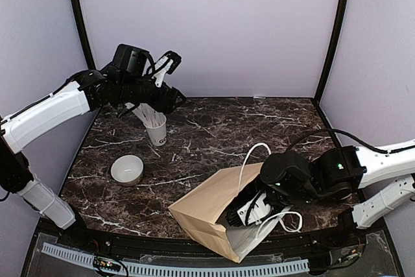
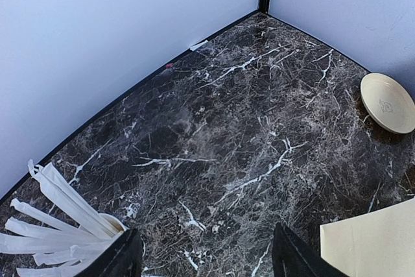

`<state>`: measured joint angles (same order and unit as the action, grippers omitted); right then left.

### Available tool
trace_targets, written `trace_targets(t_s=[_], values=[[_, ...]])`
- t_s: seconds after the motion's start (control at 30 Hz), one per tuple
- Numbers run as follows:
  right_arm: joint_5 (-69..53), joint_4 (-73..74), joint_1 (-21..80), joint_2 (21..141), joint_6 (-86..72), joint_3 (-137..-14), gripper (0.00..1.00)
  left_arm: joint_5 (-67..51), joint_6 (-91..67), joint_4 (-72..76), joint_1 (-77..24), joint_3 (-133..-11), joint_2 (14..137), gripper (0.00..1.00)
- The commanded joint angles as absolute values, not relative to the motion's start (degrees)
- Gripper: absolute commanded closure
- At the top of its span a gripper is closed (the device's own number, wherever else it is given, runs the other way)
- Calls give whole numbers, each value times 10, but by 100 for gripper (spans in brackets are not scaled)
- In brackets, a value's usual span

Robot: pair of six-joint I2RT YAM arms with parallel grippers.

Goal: Pack the takeout coffee

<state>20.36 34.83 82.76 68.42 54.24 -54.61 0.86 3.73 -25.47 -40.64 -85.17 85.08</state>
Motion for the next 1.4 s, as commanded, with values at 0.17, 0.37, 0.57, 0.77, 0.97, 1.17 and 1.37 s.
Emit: trace_targets(t_s=[0.17, 0.37, 0.57, 0.77, 0.97, 1.17, 1.37], values=[[182, 332, 822, 681, 552, -540, 53, 2, 30, -263, -402, -873, 855, 29], [169, 339, 822, 678, 567, -547, 54, 2, 32, -267, -402, -879, 860, 29], [168, 334, 822, 691, 573, -550, 52, -17, 34, -268, -401, -882, 865, 29], [188, 309, 810, 705, 578, -546, 52, -20, 36, -272, -400, -887, 867, 29], [178, 318, 797, 730, 581, -567, 52, -26, 35, -274, -398, -895, 874, 29], [160, 341, 789, 751, 582, -591, 52, -25, 36, -283, -396, -912, 882, 29], [149, 349, 776, 772, 586, -608, 52, -25, 33, -293, -396, -930, 890, 29]])
